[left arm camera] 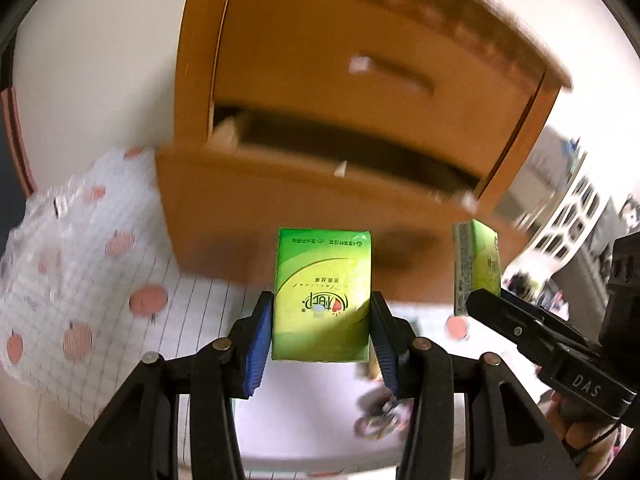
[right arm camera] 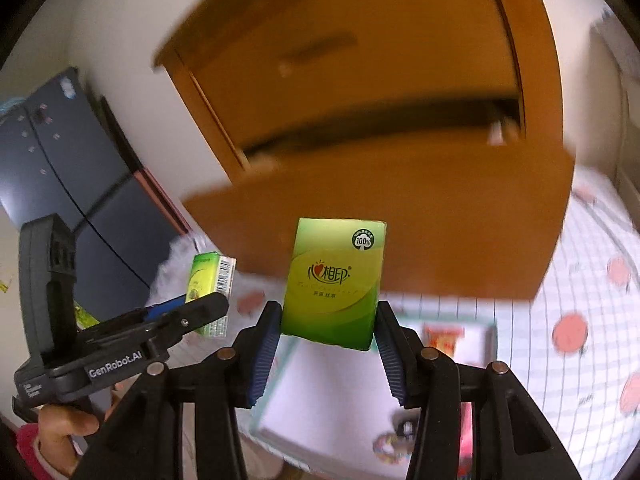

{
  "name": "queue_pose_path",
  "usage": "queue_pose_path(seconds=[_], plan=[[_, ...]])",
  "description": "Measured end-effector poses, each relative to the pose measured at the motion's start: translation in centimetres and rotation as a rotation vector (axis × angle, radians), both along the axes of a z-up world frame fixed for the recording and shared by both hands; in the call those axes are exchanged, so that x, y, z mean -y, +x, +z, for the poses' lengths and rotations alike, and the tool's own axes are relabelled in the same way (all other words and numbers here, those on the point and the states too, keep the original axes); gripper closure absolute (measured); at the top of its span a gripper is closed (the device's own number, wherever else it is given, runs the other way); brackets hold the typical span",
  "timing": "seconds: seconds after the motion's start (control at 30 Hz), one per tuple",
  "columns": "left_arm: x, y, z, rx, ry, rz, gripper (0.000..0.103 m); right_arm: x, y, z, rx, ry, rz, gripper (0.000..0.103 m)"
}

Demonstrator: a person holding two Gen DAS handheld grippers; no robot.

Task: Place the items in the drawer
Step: 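Carry the green tissue pack with the left tool into the open drawer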

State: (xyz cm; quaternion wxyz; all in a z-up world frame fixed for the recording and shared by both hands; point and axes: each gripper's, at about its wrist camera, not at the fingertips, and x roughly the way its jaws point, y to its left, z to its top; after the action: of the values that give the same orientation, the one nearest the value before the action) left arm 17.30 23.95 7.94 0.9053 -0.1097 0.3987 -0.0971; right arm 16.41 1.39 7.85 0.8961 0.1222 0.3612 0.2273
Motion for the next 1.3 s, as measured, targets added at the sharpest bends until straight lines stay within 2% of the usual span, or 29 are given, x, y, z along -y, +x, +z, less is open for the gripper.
queue_pose_path(seconds=[0.2,0.33,0.63,0.9,1.17,1.3], plan=[[0.1,3.0,5.3,0.106,0.030,0.008,0.055,1.4,3.7,6.0,0.128,0.004,-0.024,0.053],[0.6,5.1,6.3,0.121,0.058,0.015,0.055,2.3,6.1,7.5,0.179,-0.020,-0.054,0.053],[2.4,10.1,4.9,0.078,0.122,0.038,0.055,2.9,10.1,5.3,0.145,-0.028,-0.064,0.053],[3.5,11.6,3.1,0.029,0.151,0.066,0.055,0.7,11.1,4.0,0.130,-0.122,-0.024,0.053],[3.2,12.6,1.8,-0.033,0.180,0.104,0.055,-0.9,12.7,2.7,0.089,-0.124,-0.026,0.050],[3.1,12.6,1.4,-0.054,0.185,0.117,0.053,0.1,12.7,2.4,0.076,-0.117,-0.023,0.050]])
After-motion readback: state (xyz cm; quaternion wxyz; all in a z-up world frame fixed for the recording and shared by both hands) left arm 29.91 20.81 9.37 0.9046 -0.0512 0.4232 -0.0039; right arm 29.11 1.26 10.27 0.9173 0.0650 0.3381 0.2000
